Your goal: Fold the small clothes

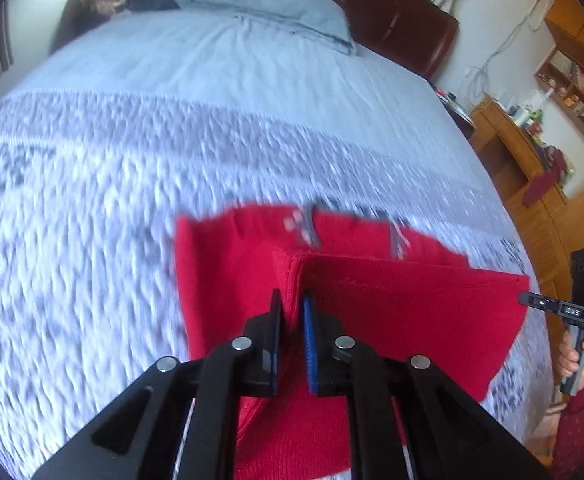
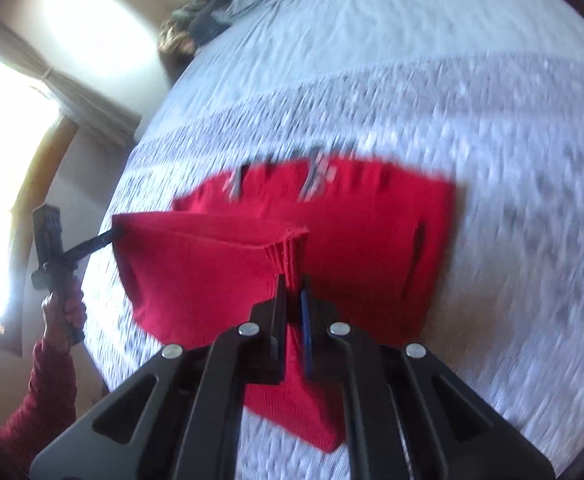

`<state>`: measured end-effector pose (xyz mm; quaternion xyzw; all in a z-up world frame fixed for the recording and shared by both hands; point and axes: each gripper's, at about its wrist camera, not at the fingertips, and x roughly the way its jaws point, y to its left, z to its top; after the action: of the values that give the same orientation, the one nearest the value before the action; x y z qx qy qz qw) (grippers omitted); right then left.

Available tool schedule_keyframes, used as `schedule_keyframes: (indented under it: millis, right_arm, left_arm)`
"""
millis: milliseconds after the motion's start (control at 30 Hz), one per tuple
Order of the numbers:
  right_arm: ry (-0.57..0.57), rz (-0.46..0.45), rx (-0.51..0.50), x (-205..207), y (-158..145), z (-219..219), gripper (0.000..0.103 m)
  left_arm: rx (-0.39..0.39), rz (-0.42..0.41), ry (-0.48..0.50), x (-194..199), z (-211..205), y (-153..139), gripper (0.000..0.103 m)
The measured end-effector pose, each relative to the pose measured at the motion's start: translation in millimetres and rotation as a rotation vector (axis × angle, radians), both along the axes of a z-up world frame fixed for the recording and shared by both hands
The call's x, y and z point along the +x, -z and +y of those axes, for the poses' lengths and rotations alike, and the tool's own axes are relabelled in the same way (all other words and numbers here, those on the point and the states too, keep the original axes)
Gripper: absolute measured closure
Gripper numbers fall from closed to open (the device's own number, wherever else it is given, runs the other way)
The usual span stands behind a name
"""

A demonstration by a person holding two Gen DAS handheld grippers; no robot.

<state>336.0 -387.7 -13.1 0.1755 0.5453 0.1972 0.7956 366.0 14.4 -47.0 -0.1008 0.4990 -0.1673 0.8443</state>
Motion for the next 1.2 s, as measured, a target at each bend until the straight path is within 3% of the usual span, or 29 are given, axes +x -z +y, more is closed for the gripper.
schedule_keyframes:
  millis: [167,300,500,567,633,700,800,867,967,1100,1200]
  right_arm:
    - [0.087,0.027,-0.038,76.5,13.8,-12.7,0.099]
    - [0.12,0.086,-0.086,116.2,49.8,-7.8,0.099]
    - [0.139,0.161,-0.186,136.9,103.9,-0.6,0.098]
    - [0.148,0.199,-0.23,136.0,119.7,1.3,0.094]
    - [0.156,0.197,-0.247,130.1,125.9,-0.2,0.082]
    - [0.163,0.181,-0.24,123.7,122.7,-4.7,0.075]
    - [0.133,0.143,-0.247,97.7,102.4,-8.5,0.074]
    - [0.087,0.135,-0.241,70.8,90.6,-9.9,0.074]
    - [0.006,0.154,-0.198,21.3,82.5,-7.4,0.073]
    - [-0.053,0.183,-0.205,-35.1,83.0,-0.3,0.061]
    - [-0.073,0.212,-0.168,-59.0,91.3,2.5,0.061]
  left_arm:
    - [0.024,-0.004,-0.041,74.2,-10.3,12.9,0.093]
    - [0.074,0.092,-0.073,112.5,-17.1,55.7,0.093]
    - [0.217,0.165,-0.074,125.6,-26.2,114.2,0.091]
    - [0.271,0.184,-0.071,125.4,-28.3,127.1,0.08]
    - [0.278,0.167,-0.073,121.3,-26.9,129.7,0.079]
    - [0.259,0.173,-0.104,113.7,-19.7,123.1,0.065]
    - [0.259,0.118,-0.108,86.1,-8.6,102.4,0.059]
    - [0.292,0.124,-0.105,58.4,-0.3,93.4,0.058]
    - [0.28,0.165,-0.094,11.3,14.9,89.7,0.058]
    - [0.251,0.219,-0.08,-47.8,30.4,89.7,0.058]
    - [0.229,0.246,-0.062,-74.5,33.5,96.0,0.058]
